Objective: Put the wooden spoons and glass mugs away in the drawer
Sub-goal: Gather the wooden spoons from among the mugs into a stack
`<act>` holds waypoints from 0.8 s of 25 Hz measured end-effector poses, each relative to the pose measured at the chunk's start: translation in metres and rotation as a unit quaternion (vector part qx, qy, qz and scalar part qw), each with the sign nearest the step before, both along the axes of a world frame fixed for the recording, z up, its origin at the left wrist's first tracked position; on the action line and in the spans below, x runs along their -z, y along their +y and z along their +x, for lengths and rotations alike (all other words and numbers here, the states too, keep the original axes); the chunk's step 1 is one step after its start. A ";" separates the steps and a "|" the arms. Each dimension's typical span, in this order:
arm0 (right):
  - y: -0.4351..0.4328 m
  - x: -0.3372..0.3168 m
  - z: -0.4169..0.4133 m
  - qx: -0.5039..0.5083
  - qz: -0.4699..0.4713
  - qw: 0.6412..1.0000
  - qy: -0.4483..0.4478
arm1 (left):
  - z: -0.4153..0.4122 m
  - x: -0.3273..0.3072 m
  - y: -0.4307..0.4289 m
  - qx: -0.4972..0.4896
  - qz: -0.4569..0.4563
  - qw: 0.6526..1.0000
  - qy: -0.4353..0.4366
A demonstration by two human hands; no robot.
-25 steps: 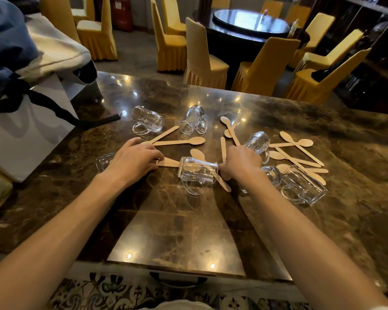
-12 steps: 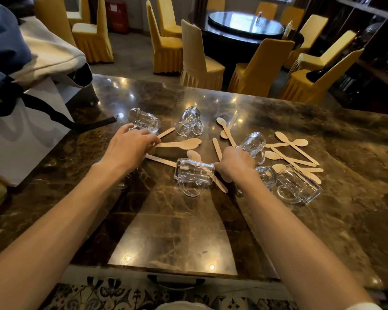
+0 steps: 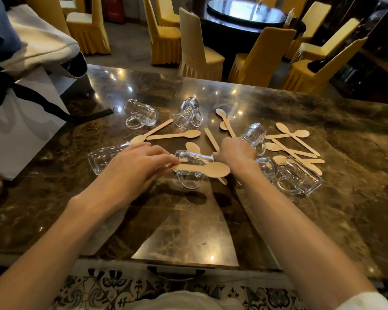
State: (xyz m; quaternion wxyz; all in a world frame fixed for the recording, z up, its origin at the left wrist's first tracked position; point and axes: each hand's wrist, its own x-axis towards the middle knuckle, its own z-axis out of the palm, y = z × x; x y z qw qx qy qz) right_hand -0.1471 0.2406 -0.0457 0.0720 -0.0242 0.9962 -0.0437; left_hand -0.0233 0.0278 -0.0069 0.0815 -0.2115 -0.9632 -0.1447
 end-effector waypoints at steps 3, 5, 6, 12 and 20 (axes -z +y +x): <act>0.000 0.002 -0.002 0.000 -0.005 1.000 0.004 | 0.013 0.024 0.011 0.011 -0.001 0.999 -0.040; 0.002 0.001 -0.002 0.001 -0.016 1.000 0.008 | 0.017 0.041 0.014 0.012 0.005 0.998 -0.058; 0.004 0.001 -0.002 -0.001 -0.024 1.000 0.014 | 0.019 0.048 0.014 0.015 0.005 0.998 -0.060; 0.008 -0.015 0.011 -0.031 -0.107 0.986 0.126 | 0.023 0.066 0.017 0.017 -0.002 0.998 -0.064; 0.020 -0.060 0.065 -0.244 -0.133 0.948 0.158 | 0.018 0.067 0.010 0.012 0.000 0.998 -0.068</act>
